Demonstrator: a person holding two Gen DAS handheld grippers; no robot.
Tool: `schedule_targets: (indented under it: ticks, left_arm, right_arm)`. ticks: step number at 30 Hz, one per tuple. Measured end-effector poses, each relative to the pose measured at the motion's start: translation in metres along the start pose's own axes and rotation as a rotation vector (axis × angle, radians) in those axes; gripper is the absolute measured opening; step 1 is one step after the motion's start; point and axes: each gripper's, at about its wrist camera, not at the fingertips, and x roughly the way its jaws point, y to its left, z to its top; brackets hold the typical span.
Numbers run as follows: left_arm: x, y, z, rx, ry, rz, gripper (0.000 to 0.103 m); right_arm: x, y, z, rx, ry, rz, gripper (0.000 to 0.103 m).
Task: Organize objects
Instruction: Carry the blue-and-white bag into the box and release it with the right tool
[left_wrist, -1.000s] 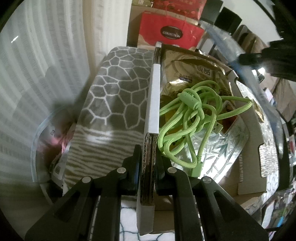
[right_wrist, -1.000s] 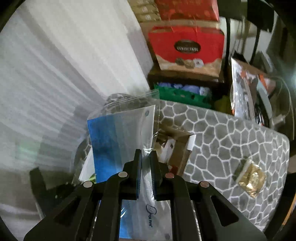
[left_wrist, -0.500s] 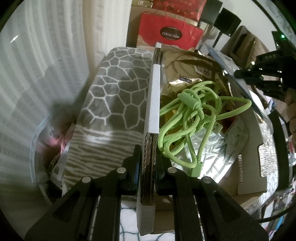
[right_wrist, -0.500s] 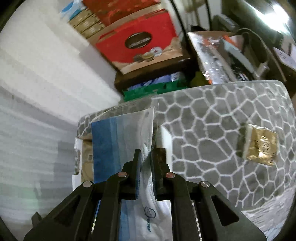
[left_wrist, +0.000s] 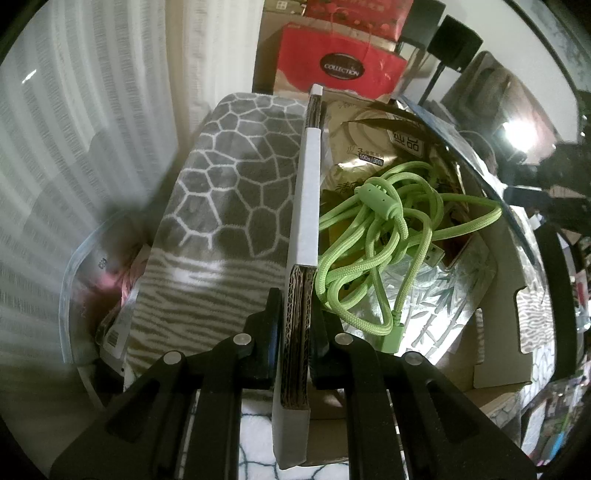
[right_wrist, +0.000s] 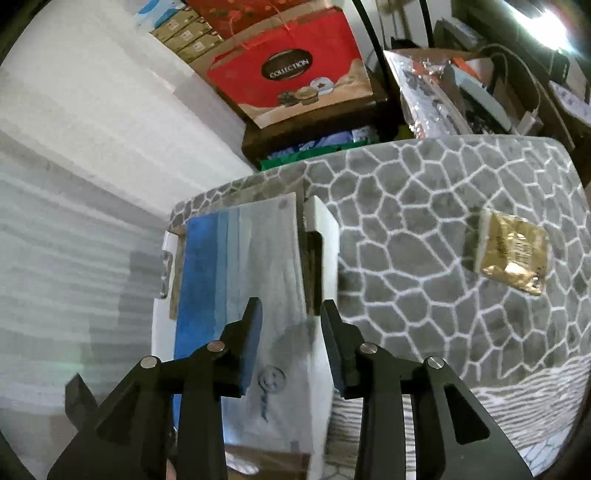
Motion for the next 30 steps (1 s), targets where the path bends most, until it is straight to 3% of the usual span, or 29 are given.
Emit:
schedule_targets:
  ticks: [3, 9, 10, 11, 12, 15, 22, 25, 30]
  left_arm:
    - [0.0, 0.0, 0.0, 0.0, 0.0, 0.001, 0.01]
    - [0.0, -0.001, 0.0, -0.001, 0.0, 0.002, 0.01]
    - [0.0, -0.001, 0.0, -0.001, 0.0, 0.003, 0.01]
    - [0.0, -0.001, 0.0, -0.001, 0.001, 0.004, 0.01]
    - [0.0, -0.001, 0.0, 0.0, 0.001, 0.005, 0.01]
    - [0.001, 0.0, 0.0, -0.002, 0.002, 0.006, 0.01]
    - [0.001, 0.001, 0.001, 0.0, 0.004, 0.005, 0.01]
    - [0.001, 0.001, 0.0, -0.001, 0.003, 0.003, 0.01]
    - [0.001, 0.001, 0.0, -0.003, 0.004, 0.004, 0.01]
  right_arm:
    - [-0.007, -0.008, -0.011, -0.032, -0.02, -0.028, 0.042]
    - [-0.001, -0.016, -0.037, -0.013, 0.064, 0.119, 0.045]
    - [-0.002, -0.015, -0.041, -0.014, 0.066, 0.132, 0.043]
    - [-0.004, -0.013, -0.045, -0.027, 0.063, 0.132, 0.029]
    - [-0.006, -0.009, -0.048, -0.052, 0.055, 0.114, 0.017]
    - [-0.017, 0.002, -0.052, -0.111, 0.009, 0.064, 0.006]
    - [-0.04, 0.003, -0.06, -0.146, -0.072, 0.01, 0.003]
    - [-0.044, 0.0, -0.064, -0.17, -0.13, -0.094, 0.003]
    - [-0.04, 0.003, -0.073, -0.208, -0.125, -0.119, 0.003]
